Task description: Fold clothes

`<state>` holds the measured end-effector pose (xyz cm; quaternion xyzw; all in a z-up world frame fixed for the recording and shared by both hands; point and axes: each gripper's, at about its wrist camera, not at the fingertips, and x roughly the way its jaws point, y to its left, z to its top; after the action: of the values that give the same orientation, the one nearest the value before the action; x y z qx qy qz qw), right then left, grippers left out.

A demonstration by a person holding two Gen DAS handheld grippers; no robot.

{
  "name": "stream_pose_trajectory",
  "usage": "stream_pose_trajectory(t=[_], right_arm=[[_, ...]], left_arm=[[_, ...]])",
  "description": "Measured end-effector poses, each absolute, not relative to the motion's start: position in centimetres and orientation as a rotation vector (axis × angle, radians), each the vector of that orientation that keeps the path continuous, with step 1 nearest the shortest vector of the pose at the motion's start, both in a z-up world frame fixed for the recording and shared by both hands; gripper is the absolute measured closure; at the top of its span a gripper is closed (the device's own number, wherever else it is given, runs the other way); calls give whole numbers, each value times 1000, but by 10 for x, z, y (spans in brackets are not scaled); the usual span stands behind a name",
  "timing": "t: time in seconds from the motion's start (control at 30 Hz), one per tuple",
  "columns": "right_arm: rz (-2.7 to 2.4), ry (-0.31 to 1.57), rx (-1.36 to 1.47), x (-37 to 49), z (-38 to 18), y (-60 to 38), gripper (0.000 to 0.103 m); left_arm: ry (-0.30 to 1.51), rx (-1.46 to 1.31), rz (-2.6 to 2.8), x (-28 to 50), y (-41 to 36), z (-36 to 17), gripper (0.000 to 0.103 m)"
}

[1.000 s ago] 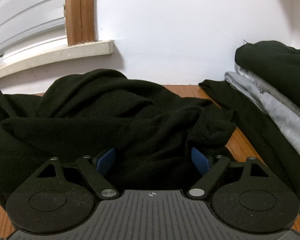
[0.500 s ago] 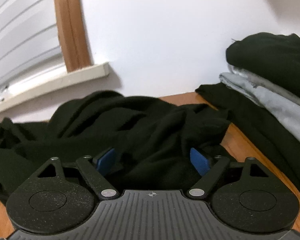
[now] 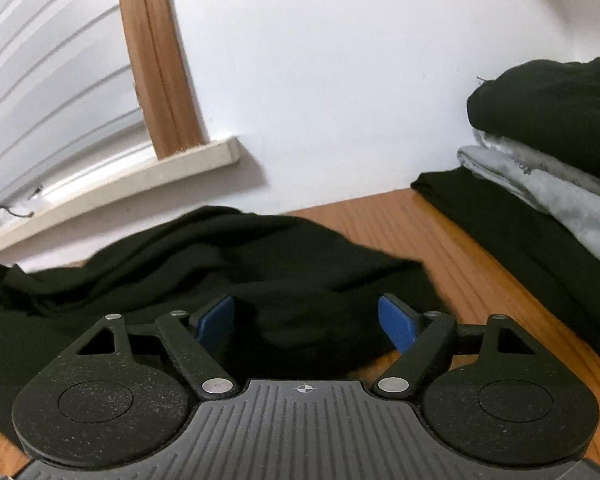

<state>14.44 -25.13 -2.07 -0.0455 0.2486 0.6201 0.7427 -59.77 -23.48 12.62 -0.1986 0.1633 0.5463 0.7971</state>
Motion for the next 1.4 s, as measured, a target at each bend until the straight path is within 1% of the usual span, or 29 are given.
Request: stream_pose_trajectory(t=[0.1, 0.17, 0.2, 0.23, 0.3, 0.37, 0.5, 0.67, 0.73, 0.77, 0.83, 1.0, 1.13, 1.27, 1.3, 1.33, 1.4], right_arm=[[1361, 543, -114, 142, -23, -250, 24], [1360, 542, -117, 142, -23, -250, 24], [1359, 542, -117, 142, -23, -250, 24], [1358, 542, -117, 142, -23, -250, 24], [1357, 543, -119, 141, -24, -250, 24], [1357, 544, -120, 142, -24, -250, 24], [1354, 544, -121, 141, -24, -250, 24], [1355, 546, -129, 141, -24, -249, 23], [1357, 547, -134, 141, -24, -249, 23], [1358, 547, -138, 141, -25, -248, 23], [1360, 547, -143, 141, -25, -248, 23], [1362, 545, -148, 140, -25, -247, 23], [1361, 537, -150, 139, -25, -248, 23], [1365, 537, -153, 139, -25, -248, 23], [1366, 536, -153, 139, -25, -248, 23], [1366, 535, -154, 139, -25, -248, 23], [1366, 534, -156, 139, -25, -248, 23]], left_arm=[[386, -502, 1128, -609, -246, 106, 91], [385, -529, 1103, -618, -254, 100, 87], [382, -534, 1097, -622, -258, 101, 85], [383, -533, 1098, -626, -260, 104, 78], [386, -521, 1113, -633, -263, 110, 73], [381, -511, 1123, -637, -265, 114, 73], [305, -482, 1200, -652, -270, 125, 73], [269, -489, 1235, -662, -261, 131, 73], [276, -501, 1221, -656, -243, 127, 72], [278, -509, 1214, -653, -233, 125, 70], [291, -527, 1209, -643, -209, 119, 58], [345, -627, 1233, -644, -122, 92, 48], [371, -719, 1219, -644, -75, 68, 40], [398, -768, 1187, -635, -52, 50, 41], [401, -764, 1182, -632, -50, 49, 48], [400, -757, 1180, -629, -49, 49, 64], [400, -733, 1167, -622, -48, 53, 85]])
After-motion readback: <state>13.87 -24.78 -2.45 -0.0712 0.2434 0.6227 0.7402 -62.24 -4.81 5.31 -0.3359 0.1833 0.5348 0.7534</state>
